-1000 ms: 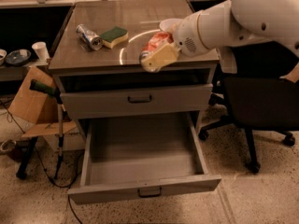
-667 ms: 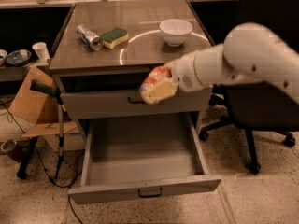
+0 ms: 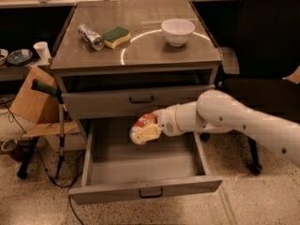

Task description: Place coke can into middle drawer

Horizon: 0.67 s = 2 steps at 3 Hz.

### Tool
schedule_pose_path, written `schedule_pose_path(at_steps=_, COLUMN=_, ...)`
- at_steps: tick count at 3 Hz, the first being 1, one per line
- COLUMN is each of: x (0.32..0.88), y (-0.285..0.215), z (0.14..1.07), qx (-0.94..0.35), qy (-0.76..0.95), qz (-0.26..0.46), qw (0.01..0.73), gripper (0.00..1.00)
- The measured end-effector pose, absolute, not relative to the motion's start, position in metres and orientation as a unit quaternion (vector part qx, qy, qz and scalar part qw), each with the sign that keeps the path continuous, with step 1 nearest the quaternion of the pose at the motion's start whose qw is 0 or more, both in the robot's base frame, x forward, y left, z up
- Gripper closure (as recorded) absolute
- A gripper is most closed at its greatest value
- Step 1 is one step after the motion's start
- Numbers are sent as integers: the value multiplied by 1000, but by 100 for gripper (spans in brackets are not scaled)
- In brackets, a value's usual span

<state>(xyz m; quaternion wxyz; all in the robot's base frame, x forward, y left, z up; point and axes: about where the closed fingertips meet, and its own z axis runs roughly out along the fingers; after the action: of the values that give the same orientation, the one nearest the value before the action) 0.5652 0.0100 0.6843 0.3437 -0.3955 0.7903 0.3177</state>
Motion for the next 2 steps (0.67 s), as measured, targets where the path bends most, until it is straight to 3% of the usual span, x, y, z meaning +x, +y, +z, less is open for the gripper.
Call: schedule_pose_path(at_steps=2, x=569, y=64, z=569, qx=-345, qy=814, qz=358, qw=300, gripper=100)
